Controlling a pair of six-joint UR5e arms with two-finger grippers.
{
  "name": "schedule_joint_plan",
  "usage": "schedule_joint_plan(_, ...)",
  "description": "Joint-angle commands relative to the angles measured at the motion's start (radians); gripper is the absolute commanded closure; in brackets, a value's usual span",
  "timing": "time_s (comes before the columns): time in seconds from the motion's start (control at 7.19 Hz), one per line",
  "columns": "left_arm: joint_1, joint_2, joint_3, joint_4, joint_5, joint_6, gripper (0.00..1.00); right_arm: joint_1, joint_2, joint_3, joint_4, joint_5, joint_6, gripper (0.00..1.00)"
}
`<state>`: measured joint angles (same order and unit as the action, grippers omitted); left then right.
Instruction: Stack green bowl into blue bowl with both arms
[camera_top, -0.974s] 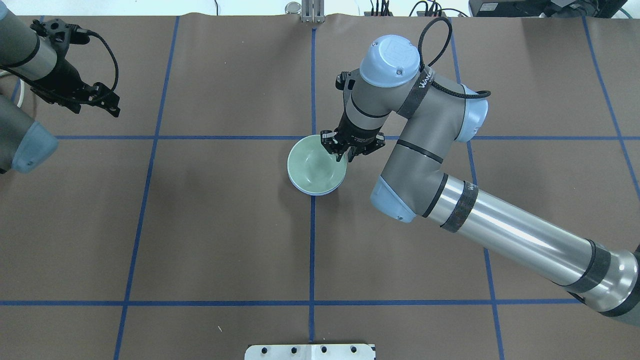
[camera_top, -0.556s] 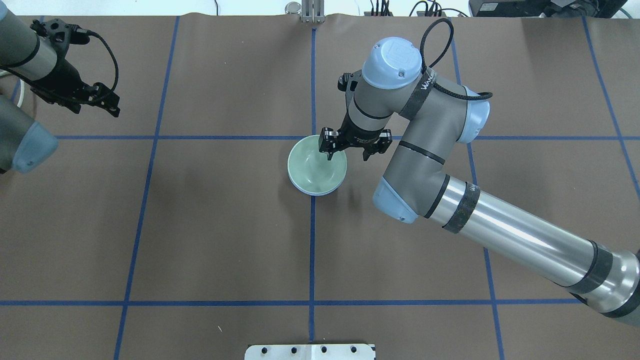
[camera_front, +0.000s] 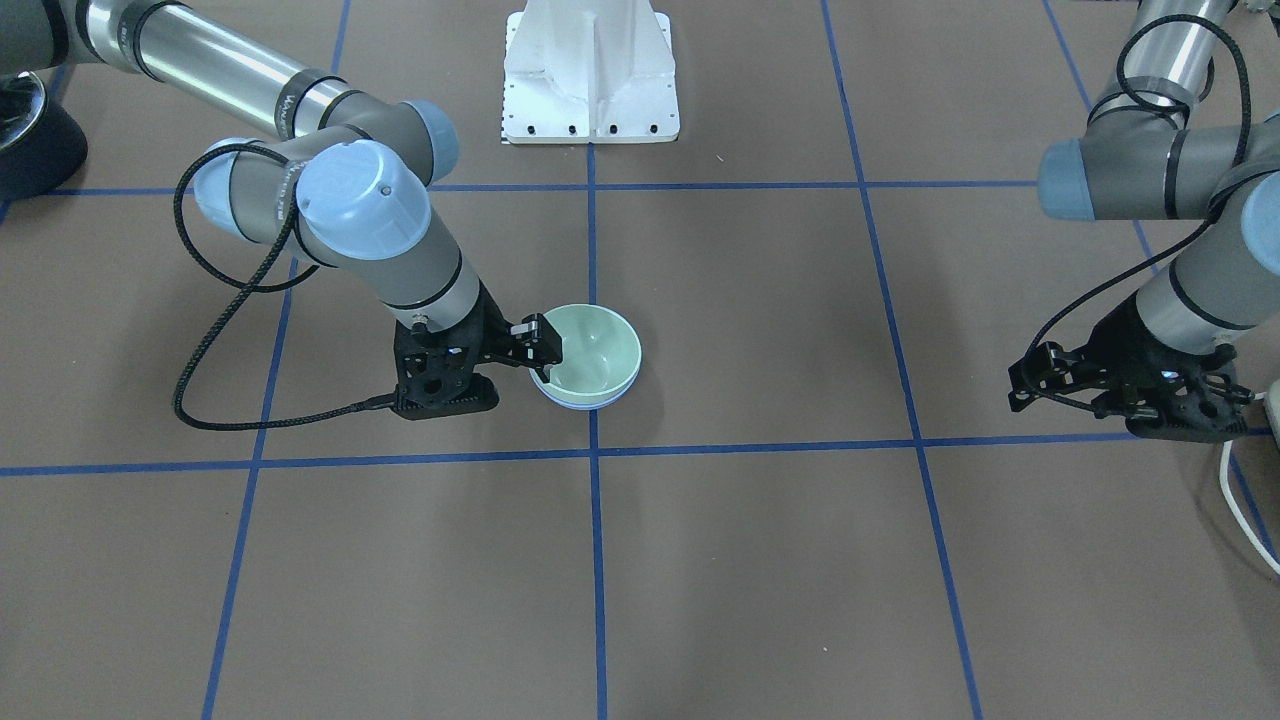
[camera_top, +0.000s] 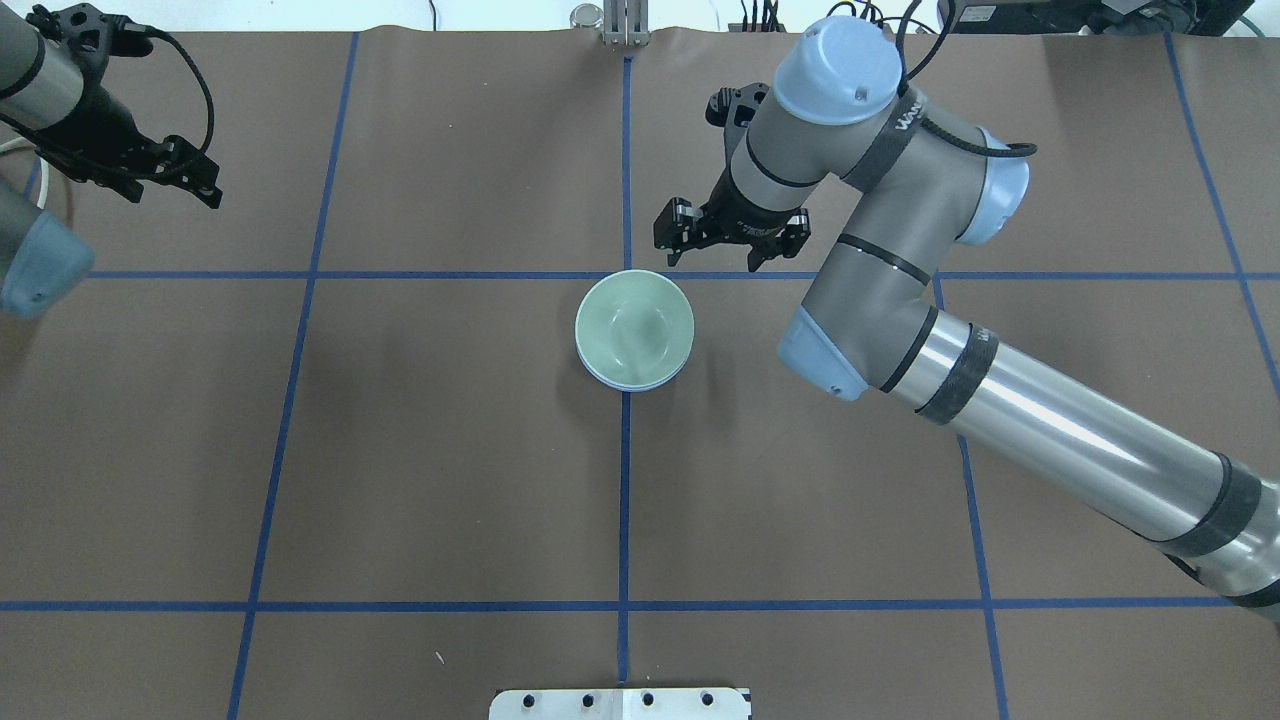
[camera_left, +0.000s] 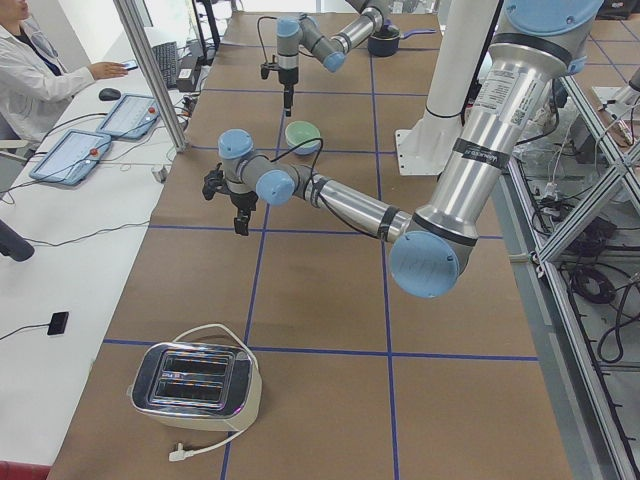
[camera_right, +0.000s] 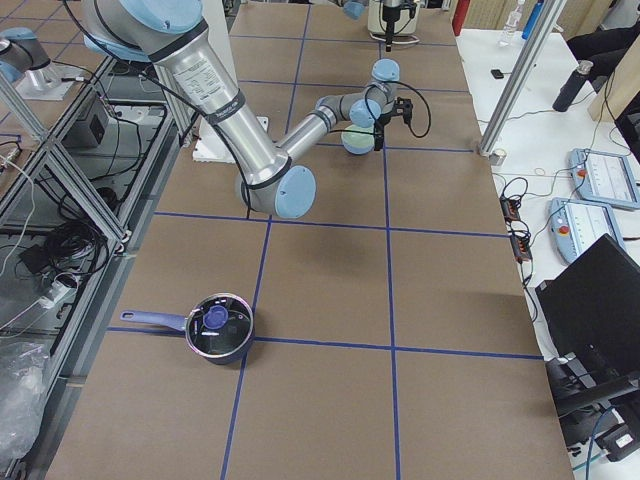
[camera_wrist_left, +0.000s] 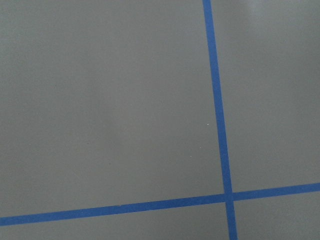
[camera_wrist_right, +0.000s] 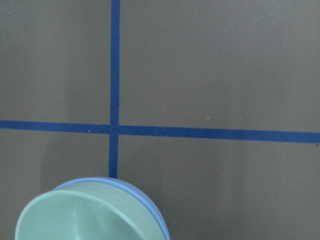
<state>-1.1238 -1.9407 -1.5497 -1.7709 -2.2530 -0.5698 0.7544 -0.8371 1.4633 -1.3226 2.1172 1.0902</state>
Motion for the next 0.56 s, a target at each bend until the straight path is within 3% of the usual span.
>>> schedule_joint_plan(0.0, -0.065, 0.008, 0.049, 0.004, -0.01, 0.143, 0.03, 0.074, -0.033, 0.015, 0.071, 0.006, 0.002, 0.0)
schedule_joint_plan(0.42, -0.148, 0.023, 0.141, -0.002, -0.031, 0.315, 0.02, 0.202, -0.19, 0.107, 0.132, 0.044, -0.032, 0.0)
